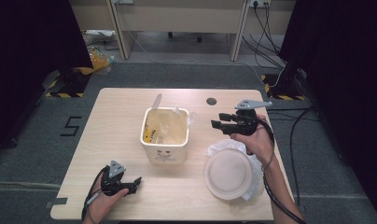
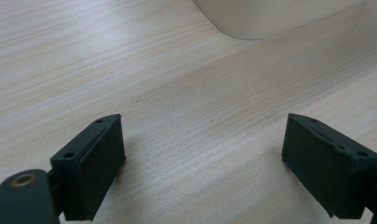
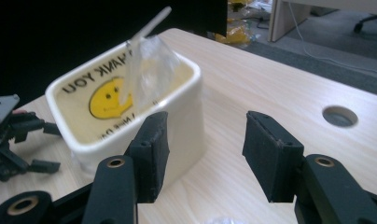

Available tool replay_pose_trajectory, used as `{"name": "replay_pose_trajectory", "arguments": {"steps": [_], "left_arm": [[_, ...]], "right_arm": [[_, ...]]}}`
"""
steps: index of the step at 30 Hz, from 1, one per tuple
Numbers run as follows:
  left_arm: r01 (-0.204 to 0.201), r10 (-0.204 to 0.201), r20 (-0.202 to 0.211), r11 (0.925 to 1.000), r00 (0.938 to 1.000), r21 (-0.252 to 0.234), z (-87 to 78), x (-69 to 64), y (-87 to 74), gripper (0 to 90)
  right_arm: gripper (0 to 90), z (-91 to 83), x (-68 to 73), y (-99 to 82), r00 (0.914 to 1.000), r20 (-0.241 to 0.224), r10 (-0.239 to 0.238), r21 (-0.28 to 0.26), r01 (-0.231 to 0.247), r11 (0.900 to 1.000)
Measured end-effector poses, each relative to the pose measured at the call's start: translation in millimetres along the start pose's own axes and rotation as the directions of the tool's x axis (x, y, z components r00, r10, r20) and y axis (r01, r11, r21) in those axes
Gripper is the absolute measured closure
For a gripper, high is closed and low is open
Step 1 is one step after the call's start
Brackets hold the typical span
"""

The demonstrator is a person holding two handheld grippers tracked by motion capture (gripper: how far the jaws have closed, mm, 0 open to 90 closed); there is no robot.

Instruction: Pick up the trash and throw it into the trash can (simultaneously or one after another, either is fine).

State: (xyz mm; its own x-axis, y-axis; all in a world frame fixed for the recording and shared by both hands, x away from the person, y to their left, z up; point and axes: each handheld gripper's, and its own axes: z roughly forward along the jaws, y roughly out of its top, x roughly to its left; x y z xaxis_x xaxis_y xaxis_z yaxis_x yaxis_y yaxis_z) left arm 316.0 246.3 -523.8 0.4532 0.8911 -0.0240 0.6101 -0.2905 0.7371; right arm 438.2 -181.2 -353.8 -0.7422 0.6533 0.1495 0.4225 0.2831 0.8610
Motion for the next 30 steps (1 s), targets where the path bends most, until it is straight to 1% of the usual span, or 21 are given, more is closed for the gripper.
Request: {"name": "replay_pose_trajectory", "arguments": {"steps": [5,10,11,14,17,18,21,22,23,24,25,26,27,28,29,30], "left_arm": [[0.001,-0.001,0.000,1.0000,1.0000,-0.001,-0.1,0.0,0.0,12.4],[0.000,0.000,-0.005,1.0000,1.0000,-0.008,-1.2,-2.7,-0.7,14.8],[-0.008,0.008,-0.004,0.9999,1.0000,-0.010,-1.7,-4.3,-0.8,15.0],[-0.015,0.015,0.020,0.9998,0.9997,-0.013,-1.9,-12.3,-0.1,15.2],[-0.042,0.043,0.039,0.9989,0.9983,-0.020,-2.6,-26.8,3.7,15.2],[-0.047,0.048,0.056,0.9986,0.9973,-0.026,-2.4,-32.9,5.1,15.2],[-0.073,0.076,0.105,0.9968,0.9915,-0.032,0.9,-53.6,9.2,15.4],[-0.092,0.095,0.116,0.9952,0.9887,-0.033,2.5,-60.9,10.8,15.5],[-0.105,0.109,0.131,0.9939,0.9854,-0.034,4.1,-68.5,12.7,15.7],[-0.118,0.123,0.153,0.9922,0.9806,-0.039,6.5,-77.8,15.4,15.8],[-0.123,0.128,0.167,0.9917,0.9777,-0.037,7.9,-83.2,17.4,15.9],[-0.139,0.143,0.185,0.9897,0.9722,-0.037,10.9,-91.3,20.8,15.9],[-0.144,0.149,0.200,0.9887,0.9684,-0.042,14.0,-97.3,23.1,15.9],[-0.151,0.156,0.210,0.9878,0.9652,-0.037,16.8,-102.5,25.5,16.0],[-0.164,0.167,0.213,0.9860,0.9628,-0.033,19.5,-107.1,27.5,16.0],[-0.165,0.170,0.212,0.9854,0.9623,-0.040,22.1,-111.0,28.5,16.0]], "right_arm": [[49.5,-16.6,-7.1,-27.0,0.9994,0.019,0.029,0.015,-0.030,0.9994],[48.0,-34.3,-11.8,-52.6,0.9972,0.057,0.048,0.019,-0.049,0.9986],[47.8,-37.8,-12.0,-57.5,0.9964,0.066,0.053,0.021,-0.055,0.9983],[47.2,-47.1,-12.4,-71.8,0.9943,0.091,0.055,0.027,-0.058,0.9980],[46.8,-56.4,-12.7,-86.1,0.9919,0.108,0.067,0.022,-0.070,0.9973],[46.8,-58.6,-12.6,-89.0,0.9910,0.112,0.074,0.022,-0.077,0.9968],[46.8,-66.5,-11.5,-99.2,0.9888,0.119,0.090,0.009,-0.092,0.9957],[46.8,-68.5,-10.6,-101.9,0.9882,0.125,0.088,0.009,-0.090,0.9959],[46.8,-70.2,-9.3,-104.4,0.9883,0.125,0.088,0.012,-0.090,0.9959],[46.8,-71.6,-8.0,-106.8,0.9883,0.125,0.087,0.015,-0.089,0.9959],[46.8,-72.7,-6.5,-109.7,0.9890,0.121,0.086,0.015,-0.088,0.9960],[46.8,-73.0,-5.5,-111.3,0.9890,0.118,0.089,0.016,-0.092,0.9956],[46.8,-73.1,-4.9,-113.6,0.9893,0.114,0.092,0.019,-0.094,0.9954],[46.8,-72.7,-5.2,-115.1,0.9893,0.114,0.091,0.026,-0.095,0.9952],[46.8,-72.0,-5.6,-116.4,0.9888,0.113,0.097,0.027,-0.101,0.9945],[46.8,-71.7,-6.8,-117.5,0.9884,0.115,0.100,0.029,-0.104,0.9942]]}}
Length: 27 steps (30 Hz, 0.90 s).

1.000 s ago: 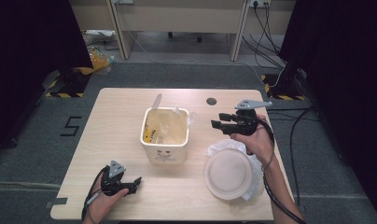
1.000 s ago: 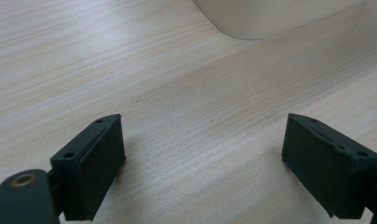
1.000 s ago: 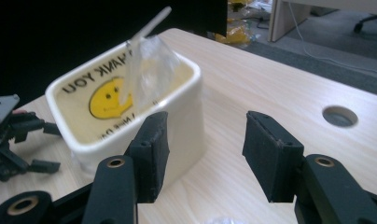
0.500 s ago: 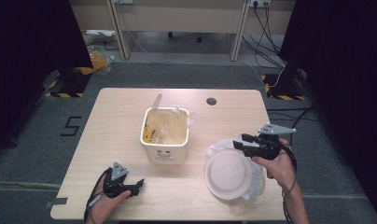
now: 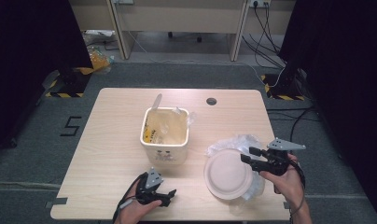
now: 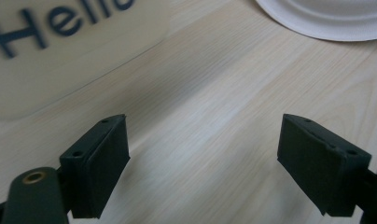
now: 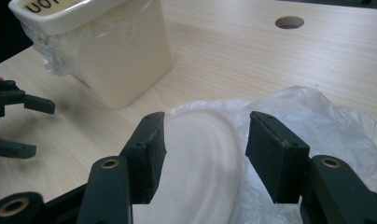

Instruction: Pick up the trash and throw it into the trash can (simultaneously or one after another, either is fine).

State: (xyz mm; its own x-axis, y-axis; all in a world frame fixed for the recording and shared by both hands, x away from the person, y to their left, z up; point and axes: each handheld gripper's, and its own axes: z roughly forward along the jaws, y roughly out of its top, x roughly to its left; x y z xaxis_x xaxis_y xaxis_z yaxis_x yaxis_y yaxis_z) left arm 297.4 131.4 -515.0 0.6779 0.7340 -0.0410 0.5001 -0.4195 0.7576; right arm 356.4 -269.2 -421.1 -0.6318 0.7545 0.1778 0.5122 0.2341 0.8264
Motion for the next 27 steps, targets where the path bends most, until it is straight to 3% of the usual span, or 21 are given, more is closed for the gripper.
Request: {"name": "replay_pose_trajectory", "arguments": {"steps": [13,17,27], "left_arm": [[-0.063,0.062,0.076,0.9980,0.9952,0.009,43.1,-40.5,33.1,16.0],[-0.096,0.095,0.075,0.9953,0.9926,0.011,56.6,-53.1,42.5,16.1],[-0.083,0.082,0.060,0.9964,0.9949,0.019,72.8,-57.1,52.9,14.6]], "right_arm": [[46.0,5.4,-6.1,-4.5,0.9994,-0.013,0.031,0.015,-0.031,0.9994],[45.8,8.1,-5.2,-5.1,0.9994,-0.021,0.028,0.022,-0.028,0.9994],[44.8,18.1,-10.1,-6.5,0.9991,-0.013,0.042,0.040,-0.041,0.9984]]}}
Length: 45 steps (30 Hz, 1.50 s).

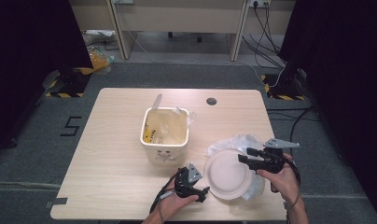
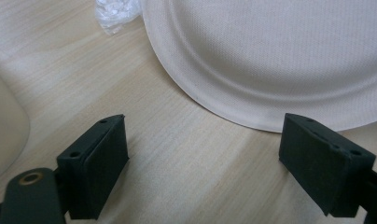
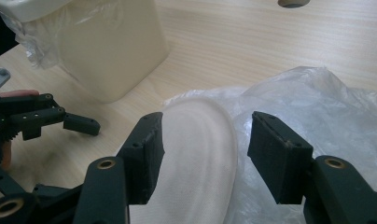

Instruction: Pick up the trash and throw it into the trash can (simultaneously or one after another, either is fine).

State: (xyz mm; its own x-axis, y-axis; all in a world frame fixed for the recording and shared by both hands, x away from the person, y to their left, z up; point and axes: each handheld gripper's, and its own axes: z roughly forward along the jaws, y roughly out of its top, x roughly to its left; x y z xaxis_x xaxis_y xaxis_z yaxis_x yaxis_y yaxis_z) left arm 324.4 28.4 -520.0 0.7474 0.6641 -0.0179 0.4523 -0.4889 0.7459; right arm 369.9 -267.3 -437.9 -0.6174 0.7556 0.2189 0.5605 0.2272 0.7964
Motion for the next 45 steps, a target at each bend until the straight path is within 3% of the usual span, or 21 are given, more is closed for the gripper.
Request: {"name": "replay_pose_trajectory", "arguments": {"steps": [16,21,28,39,45], "left_arm": [[0.001,-0.001,-0.008,1.0000,1.0000,0.004,0.9,-0.5,0.6,13.5],[0.002,-0.002,-0.009,1.0000,1.0000,0.004,1.0,-0.6,0.7,13.4],[0.005,-0.005,-0.012,1.0000,0.9999,0.004,1.7,-1.2,1.3,13.1],[0.012,-0.012,-0.015,0.9999,0.9998,0.001,2.1,-1.8,1.3,13.1],[0.012,-0.012,-0.015,0.9999,0.9998,0.001,2.0,-1.8,1.3,13.0]], "right_arm": [[44.5,21.0,3.7,3.0,0.9996,-0.028,-0.003,0.048,0.005,0.9989],[43.9,19.6,2.1,6.1,1.0000,-0.003,0.005,0.031,-0.005,0.9995],[45.4,27.2,7.7,2.6,0.9994,-0.032,-0.011,0.073,0.013,0.9973],[48.4,16.4,28.2,13.5,0.9956,-0.051,-0.079,0.028,0.080,0.9964],[47.9,18.5,30.4,13.4,0.9966,-0.055,-0.061,0.024,0.062,0.9978]]}}
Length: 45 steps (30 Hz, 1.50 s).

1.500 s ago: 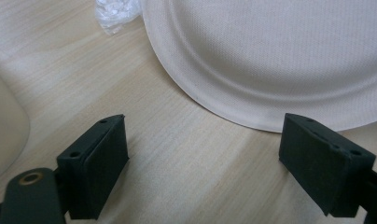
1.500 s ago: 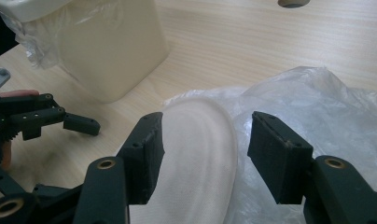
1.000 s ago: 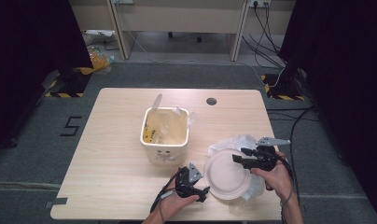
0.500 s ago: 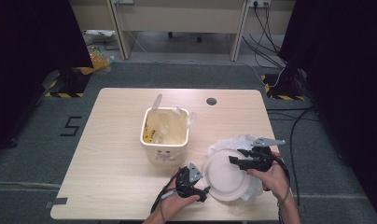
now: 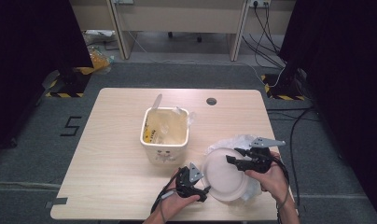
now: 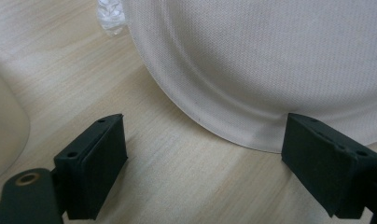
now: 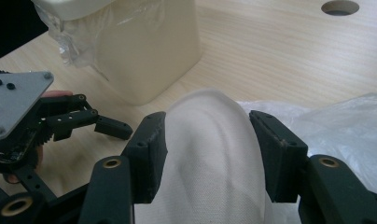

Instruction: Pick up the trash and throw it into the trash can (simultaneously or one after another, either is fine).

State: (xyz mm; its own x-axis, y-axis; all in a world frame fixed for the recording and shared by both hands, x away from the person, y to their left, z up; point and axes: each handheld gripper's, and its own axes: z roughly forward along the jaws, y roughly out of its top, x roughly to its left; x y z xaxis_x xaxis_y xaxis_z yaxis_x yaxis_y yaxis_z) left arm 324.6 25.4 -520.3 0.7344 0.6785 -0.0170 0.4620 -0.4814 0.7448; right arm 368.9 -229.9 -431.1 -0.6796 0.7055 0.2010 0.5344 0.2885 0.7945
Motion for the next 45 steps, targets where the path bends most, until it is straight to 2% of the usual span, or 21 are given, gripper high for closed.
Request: {"name": "replay_pose_trajectory", "arguments": {"steps": [2,5,9,11,15,21,25,28,32,36,38,41,45], "left_arm": [[0.000,0.000,0.000,1.0000,1.0000,0.000,0.0,0.0,0.0,13.0],[0.001,-0.001,-0.001,1.0000,1.0000,0.000,0.0,-0.1,0.0,13.0],[0.002,-0.002,-0.003,1.0000,1.0000,0.000,0.0,-0.2,-0.1,12.8],[0.002,-0.002,-0.004,1.0000,1.0000,0.000,-0.1,-0.3,-0.1,12.8],[0.002,-0.002,-0.003,1.0000,1.0000,0.000,-0.1,-0.2,-0.1,12.9],[-0.001,0.001,0.009,1.0000,1.0000,-0.003,-3.6,1.1,-2.9,14.6],[-0.002,0.002,0.000,1.0000,1.0000,-0.002,-13.0,5.9,-10.6,15.5],[-0.006,0.006,-0.022,0.9999,0.9997,0.010,-27.0,13.3,-19.8,16.5],[0.030,-0.029,-0.052,0.9996,0.9982,0.001,-48.6,27.7,-34.5,16.5],[0.064,-0.064,-0.093,0.9979,0.9936,0.000,-68.7,45.8,-48.2,16.5],[0.082,-0.082,-0.117,0.9966,0.9898,-0.005,-78.4,56.2,-55.1,16.5],[0.098,-0.099,-0.145,0.9951,0.9844,-0.016,-88.2,68.2,-62.7,16.7],[0.139,-0.142,-0.177,0.9899,0.9739,-0.029,-98.5,82.9,-73.9,16.8]], "right_arm": [[48.6,-1.0,-2.6,-0.8,0.9996,-0.017,0.023,-0.005,-0.023,0.9997],[51.7,-5.4,-4.7,-0.9,0.9959,-0.067,0.062,-0.019,-0.063,0.9978],[55.2,-6.9,-5.5,-2.9,0.9954,-0.069,0.066,-0.012,-0.067,0.9977],[63.5,-9.2,-7.1,-4.0,0.9953,-0.070,0.066,-0.015,-0.067,0.9976],[66.8,-13.5,-5.5,-3.2,0.9955,-0.074,0.060,-0.024,-0.062,0.9978],[74.4,-17.5,-4.4,-1.4,0.9822,-0.157,0.102,-0.070,-0.114,0.9910],[80.9,-20.6,-7.8,-1.9,0.9804,-0.162,0.112,-0.085,-0.127,0.9883],[82.8,-23.0,-9.2,-2.6,0.9792,-0.166,0.116,-0.089,-0.132,0.9872],[84.5,-23.4,-9.8,-3.4,0.9740,-0.185,0.130,-0.104,-0.151,0.9830],[86.0,-26.3,-6.9,-0.4,0.9681,-0.213,0.131,-0.130,-0.161,0.9783],[86.5,-28.1,-4.7,1.7,0.9648,-0.231,0.126,-0.137,-0.160,0.9775],[86.6,-29.5,-1.7,5.9,0.9670,-0.231,0.107,-0.153,-0.145,0.9775],[86.6,-29.2,1.6,11.8,0.9598,-0.262,0.100,-0.163,-0.147,0.9757]]}}
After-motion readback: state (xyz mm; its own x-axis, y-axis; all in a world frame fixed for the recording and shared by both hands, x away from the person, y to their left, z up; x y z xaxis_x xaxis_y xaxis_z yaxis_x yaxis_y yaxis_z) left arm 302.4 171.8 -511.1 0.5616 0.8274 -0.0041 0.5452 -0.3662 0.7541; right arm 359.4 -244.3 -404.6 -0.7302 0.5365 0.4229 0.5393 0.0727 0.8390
